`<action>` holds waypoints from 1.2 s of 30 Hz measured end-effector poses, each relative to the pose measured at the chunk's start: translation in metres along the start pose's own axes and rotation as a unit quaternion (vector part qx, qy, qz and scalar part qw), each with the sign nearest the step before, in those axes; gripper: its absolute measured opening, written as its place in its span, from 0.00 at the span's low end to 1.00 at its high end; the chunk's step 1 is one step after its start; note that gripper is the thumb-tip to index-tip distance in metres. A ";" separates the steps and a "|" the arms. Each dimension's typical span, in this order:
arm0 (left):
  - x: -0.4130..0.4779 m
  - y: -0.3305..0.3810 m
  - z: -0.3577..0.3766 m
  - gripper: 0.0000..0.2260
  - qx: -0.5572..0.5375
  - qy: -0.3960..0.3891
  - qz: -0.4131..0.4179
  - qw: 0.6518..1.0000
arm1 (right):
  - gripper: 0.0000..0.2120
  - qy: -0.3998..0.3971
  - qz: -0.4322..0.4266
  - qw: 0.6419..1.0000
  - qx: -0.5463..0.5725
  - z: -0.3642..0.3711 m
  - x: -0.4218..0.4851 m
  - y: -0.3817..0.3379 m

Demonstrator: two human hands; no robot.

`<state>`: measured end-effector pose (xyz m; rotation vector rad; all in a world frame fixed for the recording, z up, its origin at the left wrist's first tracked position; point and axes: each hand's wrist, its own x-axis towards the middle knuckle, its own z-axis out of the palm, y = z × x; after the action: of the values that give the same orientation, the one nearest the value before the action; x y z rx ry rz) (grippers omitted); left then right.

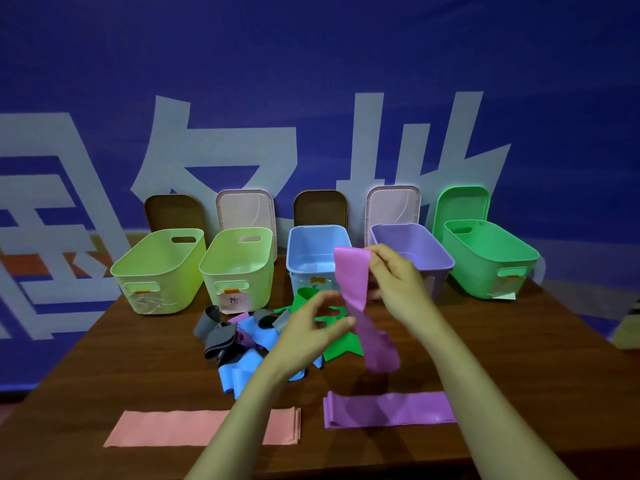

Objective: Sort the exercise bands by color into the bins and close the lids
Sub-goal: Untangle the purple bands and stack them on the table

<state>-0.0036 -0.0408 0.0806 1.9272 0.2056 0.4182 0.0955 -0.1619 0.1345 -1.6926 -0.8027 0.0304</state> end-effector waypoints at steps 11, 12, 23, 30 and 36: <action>0.008 0.019 0.002 0.14 -0.148 0.150 0.054 0.976 | 0.10 0.081 -0.016 0.977 -0.198 -0.029 -0.002 0.011; 0.007 0.024 0.000 0.15 -0.160 0.150 0.065 0.973 | 0.10 0.071 0.000 0.974 -0.213 -0.030 -0.003 0.014; 0.007 0.057 -0.002 0.12 -0.126 0.154 0.137 0.970 | 0.10 0.042 -0.037 0.997 -0.046 -0.019 -0.021 -0.009; 0.003 0.063 -0.003 0.11 -0.074 0.181 0.184 0.963 | 0.07 0.006 -0.105 0.992 -0.067 -0.024 -0.023 -0.034; 0.006 0.058 0.001 0.12 0.028 0.290 0.235 0.927 | 0.17 0.008 -0.139 0.988 -0.069 -0.016 -0.016 -0.047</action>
<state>-0.0005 -0.0623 0.1345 1.8537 0.1344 1.3187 0.0672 -0.1812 0.1739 -1.6931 -1.0416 -0.2354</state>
